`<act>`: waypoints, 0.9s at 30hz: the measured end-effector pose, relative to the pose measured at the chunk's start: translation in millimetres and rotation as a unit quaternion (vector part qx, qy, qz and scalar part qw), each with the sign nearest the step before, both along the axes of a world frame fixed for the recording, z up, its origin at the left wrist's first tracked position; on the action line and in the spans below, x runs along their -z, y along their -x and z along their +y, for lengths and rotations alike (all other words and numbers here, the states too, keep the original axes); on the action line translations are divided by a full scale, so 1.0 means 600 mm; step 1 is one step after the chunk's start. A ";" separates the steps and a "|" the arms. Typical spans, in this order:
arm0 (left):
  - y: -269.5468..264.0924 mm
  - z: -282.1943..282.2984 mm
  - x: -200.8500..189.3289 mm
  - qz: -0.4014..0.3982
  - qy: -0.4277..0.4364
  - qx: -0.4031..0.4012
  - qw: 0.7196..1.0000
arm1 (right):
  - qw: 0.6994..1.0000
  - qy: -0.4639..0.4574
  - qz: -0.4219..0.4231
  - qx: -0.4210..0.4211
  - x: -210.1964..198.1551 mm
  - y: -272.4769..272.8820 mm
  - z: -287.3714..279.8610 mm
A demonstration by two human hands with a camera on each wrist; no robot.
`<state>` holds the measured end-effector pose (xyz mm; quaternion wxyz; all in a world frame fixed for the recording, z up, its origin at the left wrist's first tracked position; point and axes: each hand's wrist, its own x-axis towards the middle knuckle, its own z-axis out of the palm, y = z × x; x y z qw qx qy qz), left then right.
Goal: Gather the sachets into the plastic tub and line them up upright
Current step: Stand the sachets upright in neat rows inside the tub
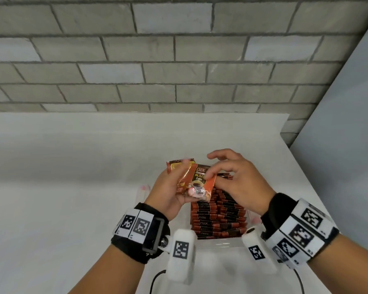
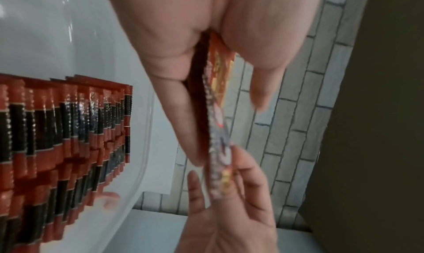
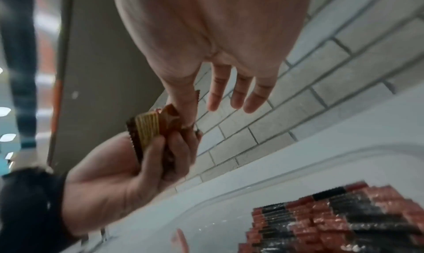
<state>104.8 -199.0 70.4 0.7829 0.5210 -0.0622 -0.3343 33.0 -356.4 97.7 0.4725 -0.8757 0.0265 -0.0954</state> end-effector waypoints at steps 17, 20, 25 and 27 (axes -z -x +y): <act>-0.003 0.039 0.013 -0.058 -0.031 -0.050 0.997 | 0.986 0.055 0.157 -0.033 0.009 0.073 -0.035; -0.014 0.047 0.020 -0.051 -0.029 -0.053 0.997 | 0.974 0.115 0.192 -0.037 0.026 0.100 -0.047; -0.026 0.049 0.032 -0.029 -0.031 -0.049 0.998 | 0.955 0.185 0.225 -0.062 0.038 0.120 -0.049; -0.028 0.048 0.035 -0.023 -0.035 -0.041 0.998 | 0.952 0.199 0.223 -0.065 0.039 0.119 -0.043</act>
